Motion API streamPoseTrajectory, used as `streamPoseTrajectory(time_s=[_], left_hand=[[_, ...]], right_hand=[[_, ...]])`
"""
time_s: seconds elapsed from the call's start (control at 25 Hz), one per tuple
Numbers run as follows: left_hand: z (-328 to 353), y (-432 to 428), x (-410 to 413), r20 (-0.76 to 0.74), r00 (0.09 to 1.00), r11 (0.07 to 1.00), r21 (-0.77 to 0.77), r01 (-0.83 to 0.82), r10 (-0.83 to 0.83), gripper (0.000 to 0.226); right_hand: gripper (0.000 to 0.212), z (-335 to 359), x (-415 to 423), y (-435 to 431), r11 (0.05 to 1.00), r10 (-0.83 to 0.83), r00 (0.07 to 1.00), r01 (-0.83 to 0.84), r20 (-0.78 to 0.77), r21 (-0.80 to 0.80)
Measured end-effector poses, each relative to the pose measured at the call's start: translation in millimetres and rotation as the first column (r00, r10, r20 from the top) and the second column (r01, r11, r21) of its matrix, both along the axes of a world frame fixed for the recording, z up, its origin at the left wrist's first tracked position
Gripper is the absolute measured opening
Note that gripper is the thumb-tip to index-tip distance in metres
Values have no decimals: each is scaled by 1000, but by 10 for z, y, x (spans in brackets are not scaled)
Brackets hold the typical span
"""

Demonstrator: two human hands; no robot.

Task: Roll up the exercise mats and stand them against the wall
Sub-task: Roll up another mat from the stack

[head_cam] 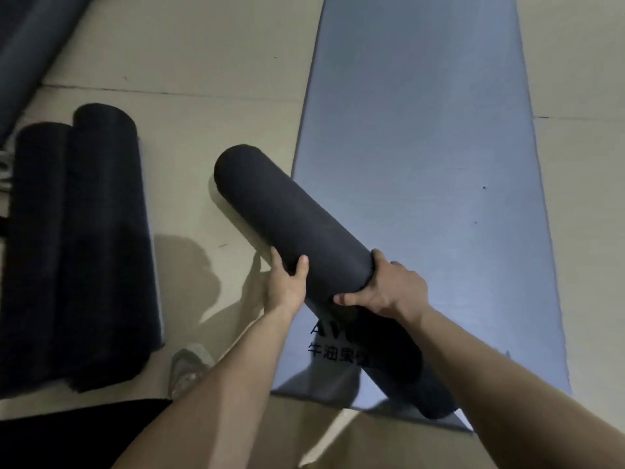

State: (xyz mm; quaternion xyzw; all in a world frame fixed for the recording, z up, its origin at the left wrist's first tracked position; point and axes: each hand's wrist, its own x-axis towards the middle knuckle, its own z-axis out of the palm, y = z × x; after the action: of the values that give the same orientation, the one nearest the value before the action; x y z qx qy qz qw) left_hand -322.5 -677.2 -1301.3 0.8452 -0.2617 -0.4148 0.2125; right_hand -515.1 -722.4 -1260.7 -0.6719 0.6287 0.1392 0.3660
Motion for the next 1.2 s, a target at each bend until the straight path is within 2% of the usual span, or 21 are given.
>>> streamPoseTrajectory(time_s=[0.04, 0.08, 0.24, 0.32, 0.44, 0.52, 0.6, 0.72, 0.8, 0.84, 0.88, 0.92, 1.0, 1.04, 1.12, 1.16, 1.2], left_hand=[[-1, 68, 107, -108, 990, 996, -7, -92, 91, 90], [-32, 131, 279, -152, 978, 988, -36, -152, 145, 90], [-130, 117, 1196, -202, 947, 944, -165, -285, 250, 101], [-116, 14, 1645, -161, 946, 934, -181, -309, 282, 90], [106, -187, 2173, -2, 960, 943, -190, -275, 279, 55], [140, -277, 2480, 201, 947, 956, -206, -210, 251, 42], [140, -272, 2715, 321, 910, 956, -219, -197, 261, 34], [166, -262, 2936, 267, 937, 959, -228, -167, 226, 36], [188, -242, 3028, 197, 962, 964, -225, -142, 188, 49], [216, -227, 3022, 215, 964, 972, -205, -113, 158, 55], [255, -200, 2968, 286, 951, 983, -170, -69, 116, 58], [307, -165, 2838, 396, 916, 992, -127, -12, 62, 57], [426, -84, 2364, 589, 805, 988, -67, 140, -74, 52], [472, -51, 2036, 623, 765, 967, -50, 248, -164, 49], [445, -6, 1336, 558, 717, 864, 0, 503, -417, 43], [370, 30, 989, 465, 682, 781, 34, 624, -564, 43], [273, 81, 601, 354, 606, 666, 69, 743, -713, 46]], right_hand=[[98, -32, 364, 55, 1000, -25, 999, 26, 44, -3], [94, -57, 711, 100, 999, -38, 995, 39, 88, -2], [87, -133, 1743, 17, 993, -114, 959, 100, 258, 64], [88, -201, 2232, -99, 991, -130, 939, 109, 317, 82], [86, -304, 2943, -226, 991, -131, 925, 114, 357, 70], [86, -347, 3336, -241, 992, -122, 942, 123, 311, 19], [89, -320, 3660, -212, 995, -93, 966, 102, 240, -24], [89, -281, 3864, -198, 995, -97, 967, 101, 235, -3], [86, -243, 3792, -184, 999, -39, 932, 27, 360, 38], [84, -200, 3679, -150, 995, -39, 886, -7, 463, 97], [82, -153, 3524, -89, 981, -71, 829, -42, 555, 188], [80, -130, 3305, -28, 967, -83, 808, -75, 583, 242], [75, -143, 2701, 83, 972, 24, 881, -130, 473, 194], [73, -219, 2304, 140, 982, 98, 923, -151, 372, 116], [65, -361, 1384, 234, 995, 86, 976, -93, 199, 26], [62, -410, 926, 301, 998, 60, 989, -60, 132, -3], [61, -429, 437, 402, 999, 49, 997, -48, 54, -19]])
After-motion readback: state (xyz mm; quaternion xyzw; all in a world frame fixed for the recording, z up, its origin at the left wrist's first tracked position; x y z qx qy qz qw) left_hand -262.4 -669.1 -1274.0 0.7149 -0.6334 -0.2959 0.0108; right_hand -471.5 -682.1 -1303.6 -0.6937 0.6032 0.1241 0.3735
